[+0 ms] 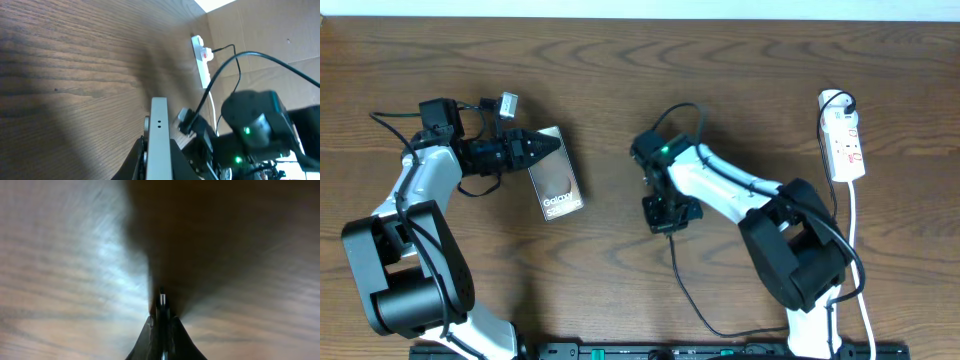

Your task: Plug charger to phone and switch on socket

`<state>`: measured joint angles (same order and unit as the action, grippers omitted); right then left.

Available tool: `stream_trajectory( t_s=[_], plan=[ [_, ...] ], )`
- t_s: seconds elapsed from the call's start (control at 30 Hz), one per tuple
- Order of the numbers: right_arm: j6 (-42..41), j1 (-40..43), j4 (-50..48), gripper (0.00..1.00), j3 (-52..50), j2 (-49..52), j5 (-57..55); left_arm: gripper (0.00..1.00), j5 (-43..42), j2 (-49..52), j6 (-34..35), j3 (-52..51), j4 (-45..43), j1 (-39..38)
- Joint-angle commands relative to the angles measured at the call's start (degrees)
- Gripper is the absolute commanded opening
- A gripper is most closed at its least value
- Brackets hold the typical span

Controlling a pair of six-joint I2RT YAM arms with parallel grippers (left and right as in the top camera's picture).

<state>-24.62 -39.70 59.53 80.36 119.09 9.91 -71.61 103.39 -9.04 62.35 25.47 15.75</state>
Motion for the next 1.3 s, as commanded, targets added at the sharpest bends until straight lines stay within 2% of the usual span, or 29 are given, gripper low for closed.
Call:
stream_trajectory(
  t_s=[0.0,0.73,0.83,1.1,1.27],
  plan=[
    [-1.57,-1.53,-0.39,0.01,-2.69,1.57,-2.32,0.07,-1.86,-0.37,0.02,0.66,-0.04,0.35],
    [-2.56,-1.25,-2.95,0.01,-8.41,1.57,-0.52,0.07,-1.86,-0.37,0.04,0.66,-0.02,0.35],
    [2.86,-0.96,-7.04,0.01,-8.37,1.57,8.33,0.07,-1.86,-0.37,0.04,0.66,-0.04,0.35],
    [23.28,0.28,-27.58,0.01,-8.37,1.57,49.16,0.07,-1.84,-0.37,0.02,0.66,-0.04,0.35],
    [28.00,0.28,-30.60,0.01,-8.37,1.57,55.87,0.07,-1.86,-0.37,0.02,0.66,-0.04,0.35]
  ],
)
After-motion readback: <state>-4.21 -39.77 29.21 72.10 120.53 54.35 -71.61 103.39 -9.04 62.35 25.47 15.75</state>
